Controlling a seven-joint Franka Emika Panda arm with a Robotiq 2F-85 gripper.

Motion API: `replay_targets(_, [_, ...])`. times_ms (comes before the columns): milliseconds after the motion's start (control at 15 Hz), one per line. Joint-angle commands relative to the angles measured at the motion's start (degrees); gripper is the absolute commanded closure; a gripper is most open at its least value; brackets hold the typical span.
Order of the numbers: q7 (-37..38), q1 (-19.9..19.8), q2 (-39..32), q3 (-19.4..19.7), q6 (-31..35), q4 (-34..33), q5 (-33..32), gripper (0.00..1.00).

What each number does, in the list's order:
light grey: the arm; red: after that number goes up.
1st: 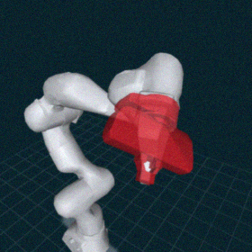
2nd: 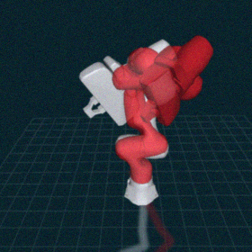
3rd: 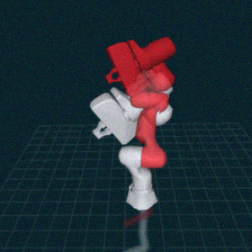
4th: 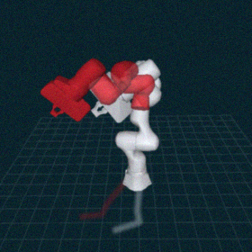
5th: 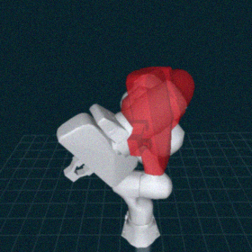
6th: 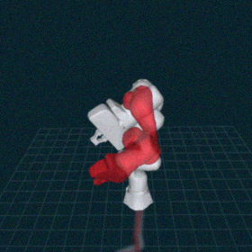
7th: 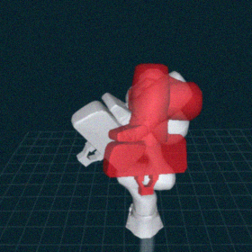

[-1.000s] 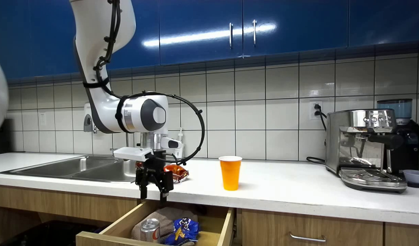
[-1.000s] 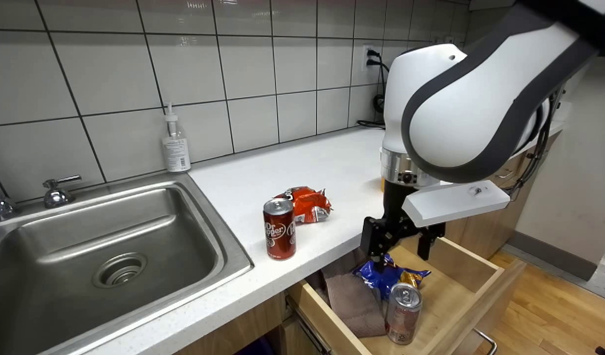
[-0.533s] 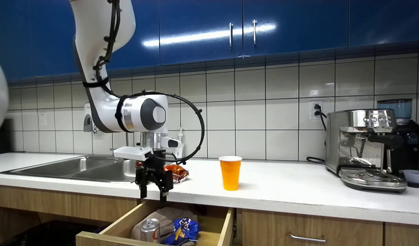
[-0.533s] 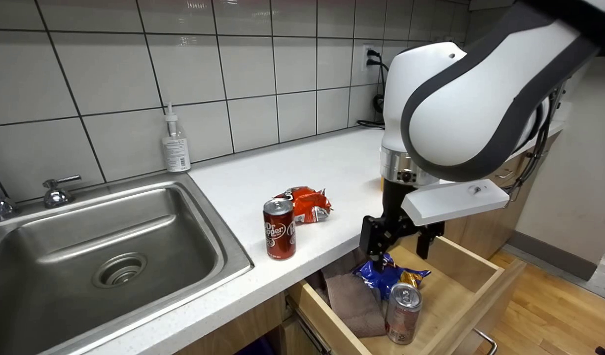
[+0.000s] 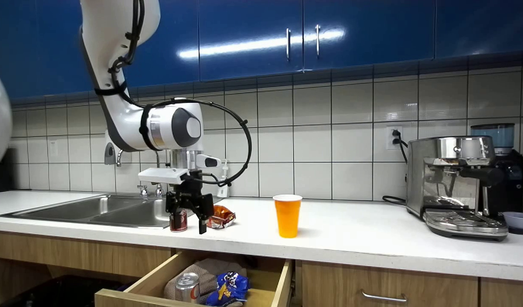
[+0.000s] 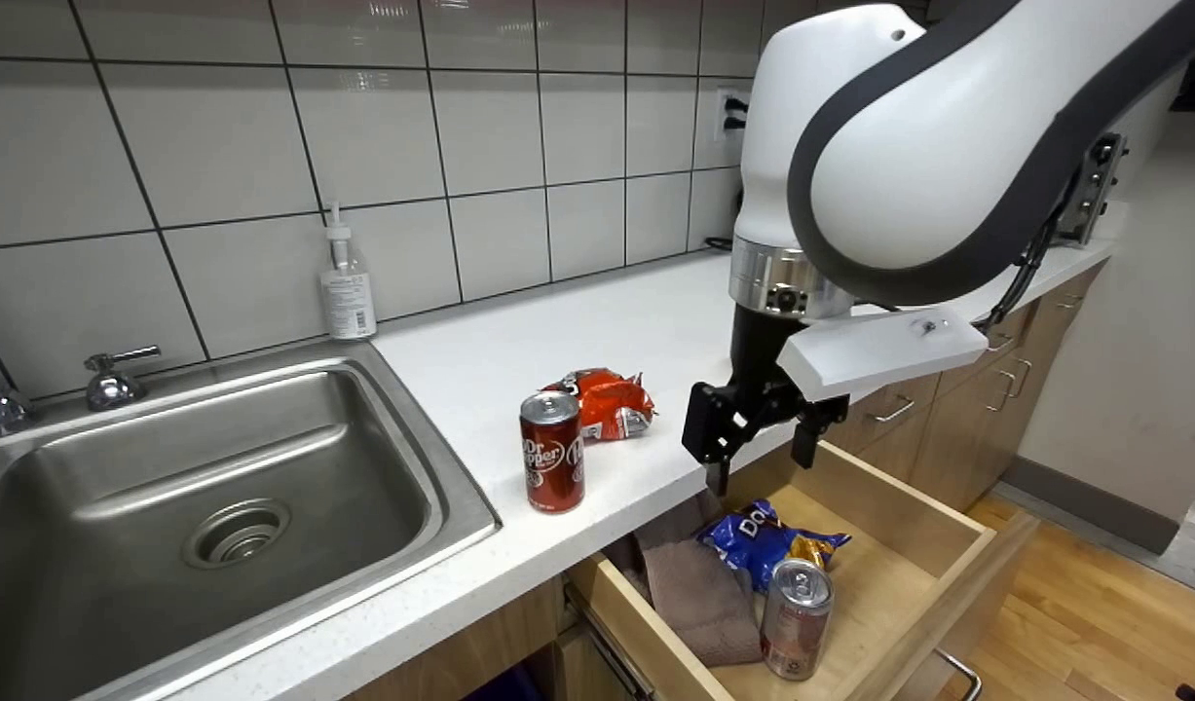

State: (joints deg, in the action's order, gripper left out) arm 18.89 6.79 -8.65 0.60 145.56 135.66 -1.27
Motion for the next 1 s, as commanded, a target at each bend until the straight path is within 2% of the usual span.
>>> replay_targets(0, [-0.36, 0.34, 1.52, -1.44, -3.25, -2.19, -2.21, 0.0])
replay_targets(467, [-0.1, 1.97, 0.66, -3.21, -2.82, -6.7, -5.44, 0.0])
replay_targets(933, [-1.49, 2.93, -2.17, -4.61, -2.73, -12.99, -4.86, 0.0])
